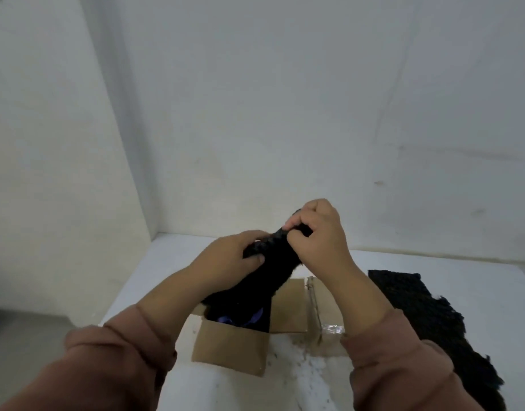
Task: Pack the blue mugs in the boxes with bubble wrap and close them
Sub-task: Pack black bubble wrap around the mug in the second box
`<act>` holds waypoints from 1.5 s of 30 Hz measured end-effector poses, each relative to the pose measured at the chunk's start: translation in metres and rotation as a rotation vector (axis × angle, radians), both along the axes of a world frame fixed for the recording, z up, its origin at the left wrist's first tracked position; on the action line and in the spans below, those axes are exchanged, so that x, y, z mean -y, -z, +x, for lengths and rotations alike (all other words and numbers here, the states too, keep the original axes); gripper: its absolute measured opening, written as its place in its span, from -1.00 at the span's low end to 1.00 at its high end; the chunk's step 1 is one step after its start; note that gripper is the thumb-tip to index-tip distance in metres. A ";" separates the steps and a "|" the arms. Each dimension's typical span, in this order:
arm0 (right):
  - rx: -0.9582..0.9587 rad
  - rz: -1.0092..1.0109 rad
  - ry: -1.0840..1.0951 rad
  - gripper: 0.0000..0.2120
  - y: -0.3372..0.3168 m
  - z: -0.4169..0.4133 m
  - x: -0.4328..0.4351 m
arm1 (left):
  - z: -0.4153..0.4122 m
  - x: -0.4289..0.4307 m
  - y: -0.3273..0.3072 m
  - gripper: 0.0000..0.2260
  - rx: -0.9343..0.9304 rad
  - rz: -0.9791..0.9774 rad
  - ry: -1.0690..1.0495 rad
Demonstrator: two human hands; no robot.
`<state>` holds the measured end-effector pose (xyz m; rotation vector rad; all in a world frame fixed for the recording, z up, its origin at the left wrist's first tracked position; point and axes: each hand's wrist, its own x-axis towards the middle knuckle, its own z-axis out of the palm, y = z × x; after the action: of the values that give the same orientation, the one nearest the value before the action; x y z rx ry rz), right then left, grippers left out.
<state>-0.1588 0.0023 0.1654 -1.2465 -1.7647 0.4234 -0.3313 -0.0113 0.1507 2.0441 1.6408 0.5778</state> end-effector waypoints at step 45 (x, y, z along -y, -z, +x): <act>-0.499 -0.805 -0.141 -0.77 0.053 -0.042 -0.024 | -0.076 -0.009 0.063 -0.71 1.284 -0.435 -0.284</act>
<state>-0.2010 0.0263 0.1124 -1.3719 -1.2678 1.4924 -0.4072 -0.0023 0.0881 0.7356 1.0531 1.1610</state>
